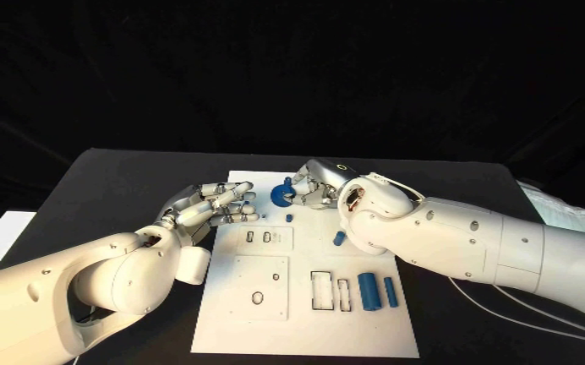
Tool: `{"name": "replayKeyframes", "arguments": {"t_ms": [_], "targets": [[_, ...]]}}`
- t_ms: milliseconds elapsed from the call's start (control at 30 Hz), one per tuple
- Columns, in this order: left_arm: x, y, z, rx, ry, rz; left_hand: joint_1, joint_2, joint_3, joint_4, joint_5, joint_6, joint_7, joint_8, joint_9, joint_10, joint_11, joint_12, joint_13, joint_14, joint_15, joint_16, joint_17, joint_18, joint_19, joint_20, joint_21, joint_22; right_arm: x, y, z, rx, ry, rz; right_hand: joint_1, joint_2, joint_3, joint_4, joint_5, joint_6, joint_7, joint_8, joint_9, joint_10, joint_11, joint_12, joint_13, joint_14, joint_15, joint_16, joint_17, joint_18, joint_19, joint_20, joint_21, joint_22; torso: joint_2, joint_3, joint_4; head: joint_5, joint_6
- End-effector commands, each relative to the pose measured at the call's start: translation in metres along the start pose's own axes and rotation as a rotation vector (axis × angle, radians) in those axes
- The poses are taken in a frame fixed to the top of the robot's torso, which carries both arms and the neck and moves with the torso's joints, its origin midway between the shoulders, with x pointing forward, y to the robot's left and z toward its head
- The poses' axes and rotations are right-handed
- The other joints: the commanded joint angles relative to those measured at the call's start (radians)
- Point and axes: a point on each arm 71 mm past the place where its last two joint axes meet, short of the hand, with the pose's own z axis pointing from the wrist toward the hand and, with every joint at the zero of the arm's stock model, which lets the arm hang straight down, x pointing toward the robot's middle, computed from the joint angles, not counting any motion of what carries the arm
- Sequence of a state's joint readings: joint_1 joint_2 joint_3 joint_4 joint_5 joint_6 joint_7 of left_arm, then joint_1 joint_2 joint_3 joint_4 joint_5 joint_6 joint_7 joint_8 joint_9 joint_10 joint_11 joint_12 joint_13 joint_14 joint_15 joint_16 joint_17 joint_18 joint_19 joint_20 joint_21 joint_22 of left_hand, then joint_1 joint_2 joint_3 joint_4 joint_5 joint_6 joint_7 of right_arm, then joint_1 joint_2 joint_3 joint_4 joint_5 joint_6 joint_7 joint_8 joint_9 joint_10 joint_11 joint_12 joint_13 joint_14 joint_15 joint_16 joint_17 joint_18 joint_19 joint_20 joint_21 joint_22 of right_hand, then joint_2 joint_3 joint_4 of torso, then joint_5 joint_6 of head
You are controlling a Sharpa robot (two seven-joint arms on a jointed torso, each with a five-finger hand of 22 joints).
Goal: Assemble the parts on the task board
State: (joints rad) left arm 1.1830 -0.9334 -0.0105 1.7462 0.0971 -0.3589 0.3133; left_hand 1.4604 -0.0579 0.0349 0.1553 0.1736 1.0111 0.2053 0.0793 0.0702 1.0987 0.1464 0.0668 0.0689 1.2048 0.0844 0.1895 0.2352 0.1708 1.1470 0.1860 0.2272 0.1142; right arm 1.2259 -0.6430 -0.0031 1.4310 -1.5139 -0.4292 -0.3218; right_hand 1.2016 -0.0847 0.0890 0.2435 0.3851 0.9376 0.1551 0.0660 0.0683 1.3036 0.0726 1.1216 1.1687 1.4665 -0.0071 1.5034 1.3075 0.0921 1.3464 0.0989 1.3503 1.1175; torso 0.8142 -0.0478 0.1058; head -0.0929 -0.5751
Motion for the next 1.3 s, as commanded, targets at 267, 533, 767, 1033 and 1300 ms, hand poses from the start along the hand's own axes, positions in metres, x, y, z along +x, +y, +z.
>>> {"name": "replayKeyframes", "arguments": {"t_ms": [267, 533, 767, 1033, 1300], "targets": [[-0.001, -0.001, -0.001, 0.005, 0.014, -0.006, -0.007, 0.006, 0.002, -0.006, -0.004, -0.006, 0.001, -0.004, -0.001, -0.008, 0.003, -0.004, -0.001, 0.0, 0.003, -0.004, 0.001, 0.008, 0.005, 0.002, -0.004, 0.0, -0.037, -0.033, -0.03, -0.105, -0.096, 0.219, 0.077, 0.012, 0.008, -0.045, -0.025, 0.016, -0.003, 0.002, 0.0, 0.011, -0.009, 0.014, 0.01, 0.076, -0.005, 0.0, 0.13, -0.002, 0.004, -0.005, 0.006, 0.0, -0.002, 0.0031, -0.0088, -0.003, 0.008], [-0.001, -0.001, 0.001, 0.011, 0.014, -0.006, -0.006, 0.007, 0.002, -0.008, -0.004, -0.007, 0.0, -0.004, -0.001, -0.008, 0.003, -0.004, -0.001, 0.0, 0.003, -0.004, 0.003, 0.008, 0.005, 0.002, -0.004, 0.0, -0.062, -0.101, -0.057, -0.036, -0.013, 0.33, 0.229, -0.006, 0.025, -0.167, -0.175, 0.052, -0.008, 0.013, 0.003, 0.036, -0.016, 0.049, 0.04, 0.086, -0.011, 0.024, 0.177, -0.012, 0.03, -0.011, 0.032, 0.052, -0.004, 0.0129, -0.0167, -0.011, 0.016], [-0.003, 0.0, 0.003, 0.012, 0.009, -0.006, -0.006, 0.007, 0.002, -0.008, -0.004, -0.007, 0.0, -0.004, -0.001, -0.008, 0.003, -0.004, -0.001, 0.0, 0.003, -0.004, 0.003, 0.008, 0.005, 0.002, -0.004, 0.0, -0.072, -0.143, -0.07, 0.023, -0.029, 0.313, 0.246, -0.009, 0.026, -0.19, -0.173, 0.05, -0.007, 0.008, 0.0, 0.035, -0.015, 0.044, 0.038, 0.086, -0.01, 0.025, 0.179, -0.012, 0.029, -0.011, 0.033, 0.053, -0.007, 0.0243, -0.0295, -0.017, 0.02], [-0.005, 0.003, 0.005, 0.009, -0.001, -0.004, -0.005, 0.007, 0.003, -0.009, -0.004, -0.006, 0.0, -0.004, -0.001, -0.008, 0.002, -0.003, -0.001, 0.0, 0.003, -0.004, 0.003, 0.008, 0.005, 0.002, -0.004, 0.0, -0.067, -0.163, -0.075, 0.066, -0.022, 0.272, 0.245, -0.011, 0.024, -0.194, -0.17, 0.043, -0.005, 0.003, -0.001, 0.029, -0.013, 0.036, 0.031, 0.086, -0.009, 0.025, 0.179, -0.012, 0.029, -0.01, 0.033, 0.053, -0.008, 0.0349, -0.0316, -0.023, 0.021], [-0.006, 0.005, 0.006, 0.009, 0.0, 0.001, -0.004, 0.008, 0.003, -0.01, -0.004, -0.006, 0.0, -0.004, -0.001, -0.008, 0.002, -0.003, -0.001, 0.0, 0.003, -0.004, 0.004, 0.008, 0.005, 0.002, -0.004, 0.0, -0.054, -0.168, -0.073, 0.077, 0.002, 0.229, 0.242, -0.01, 0.023, -0.195, -0.166, 0.041, -0.004, 0.002, -0.002, 0.028, -0.013, 0.033, 0.029, 0.086, -0.008, 0.023, 0.176, -0.012, 0.027, -0.01, 0.032, 0.051, -0.007, 0.0401, -0.0291, -0.022, 0.012]]}}
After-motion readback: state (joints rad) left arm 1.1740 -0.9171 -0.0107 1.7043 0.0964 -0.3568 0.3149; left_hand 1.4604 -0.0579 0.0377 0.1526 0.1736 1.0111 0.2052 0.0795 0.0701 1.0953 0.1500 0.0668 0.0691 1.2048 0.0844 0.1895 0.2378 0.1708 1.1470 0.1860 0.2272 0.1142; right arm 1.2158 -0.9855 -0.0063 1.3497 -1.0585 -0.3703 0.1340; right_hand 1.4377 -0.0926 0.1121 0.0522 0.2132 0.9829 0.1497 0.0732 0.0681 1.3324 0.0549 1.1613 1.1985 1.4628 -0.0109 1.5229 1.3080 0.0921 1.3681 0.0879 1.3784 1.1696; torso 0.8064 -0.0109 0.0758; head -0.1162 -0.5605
